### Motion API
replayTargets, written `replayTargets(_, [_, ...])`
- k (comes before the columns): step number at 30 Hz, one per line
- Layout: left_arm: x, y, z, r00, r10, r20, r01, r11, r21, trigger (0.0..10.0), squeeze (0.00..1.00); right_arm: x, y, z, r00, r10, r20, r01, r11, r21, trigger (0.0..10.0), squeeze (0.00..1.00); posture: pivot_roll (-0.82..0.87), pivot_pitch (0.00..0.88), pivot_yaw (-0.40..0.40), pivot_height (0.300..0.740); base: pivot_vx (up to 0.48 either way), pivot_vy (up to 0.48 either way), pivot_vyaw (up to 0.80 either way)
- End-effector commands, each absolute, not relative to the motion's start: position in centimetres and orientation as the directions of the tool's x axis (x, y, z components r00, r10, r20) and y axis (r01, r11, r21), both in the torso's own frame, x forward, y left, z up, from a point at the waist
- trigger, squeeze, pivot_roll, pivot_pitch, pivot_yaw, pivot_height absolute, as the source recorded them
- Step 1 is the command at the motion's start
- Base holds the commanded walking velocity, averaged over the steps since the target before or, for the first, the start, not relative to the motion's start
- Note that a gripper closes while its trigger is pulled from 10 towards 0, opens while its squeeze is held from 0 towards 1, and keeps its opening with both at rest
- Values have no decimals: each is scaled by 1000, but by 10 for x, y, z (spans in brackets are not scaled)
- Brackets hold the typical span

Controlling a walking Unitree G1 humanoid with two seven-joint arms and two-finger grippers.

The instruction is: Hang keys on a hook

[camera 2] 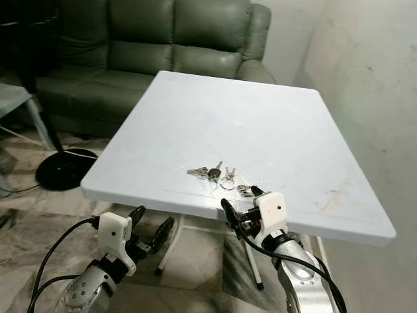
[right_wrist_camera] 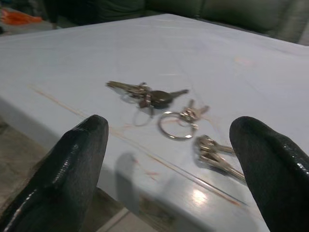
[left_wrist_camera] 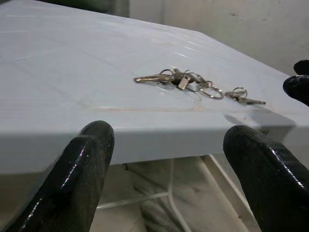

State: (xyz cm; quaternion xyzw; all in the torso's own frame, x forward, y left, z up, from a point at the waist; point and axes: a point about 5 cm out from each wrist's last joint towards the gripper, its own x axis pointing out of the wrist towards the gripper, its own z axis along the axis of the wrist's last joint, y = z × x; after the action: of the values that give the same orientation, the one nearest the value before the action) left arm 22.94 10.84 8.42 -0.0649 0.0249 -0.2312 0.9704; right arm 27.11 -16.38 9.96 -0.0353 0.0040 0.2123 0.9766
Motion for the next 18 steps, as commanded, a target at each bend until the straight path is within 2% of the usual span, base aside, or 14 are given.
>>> replayTargets(1, [230,107,85,889,-458,-18,453,883,-123,10000,0,274,-167,101,916,400,-24,-401,913,-70,10000,0,24,0,-67,740,0,0,-744])
replayTargets(5, [230,105,85,877,-479,-19,478,877,-54,10000,0,274,-167,102,915,403,-22,-404,912,-70,10000,0,23,0,-67,740,0,0,-744])
replayTargets(7, [230,106,86,880,-475,-9,475,879,-41,10000,0,274,-167,102,914,404,-21,-405,912,-70,10000,0,21,0,-66,740,0,-364,-744])
replayTargets(9, [230,106,86,879,-477,0,475,875,-89,10000,0,274,-167,102,914,404,-21,-405,912,-70,10000,0,22,0,-67,740,0,-480,-744])
replayTargets(11, [232,106,85,893,-449,-6,444,885,-137,10000,0,274,-167,102,915,404,-22,-404,912,-72,10000,0,21,0,-68,740,0,0,-744])
replayTargets(18, [234,108,84,906,-424,-19,420,902,-97,10000,0,274,-168,102,915,404,-18,-404,912,-70,10000,0,20,0,-67,740,0,0,-721])
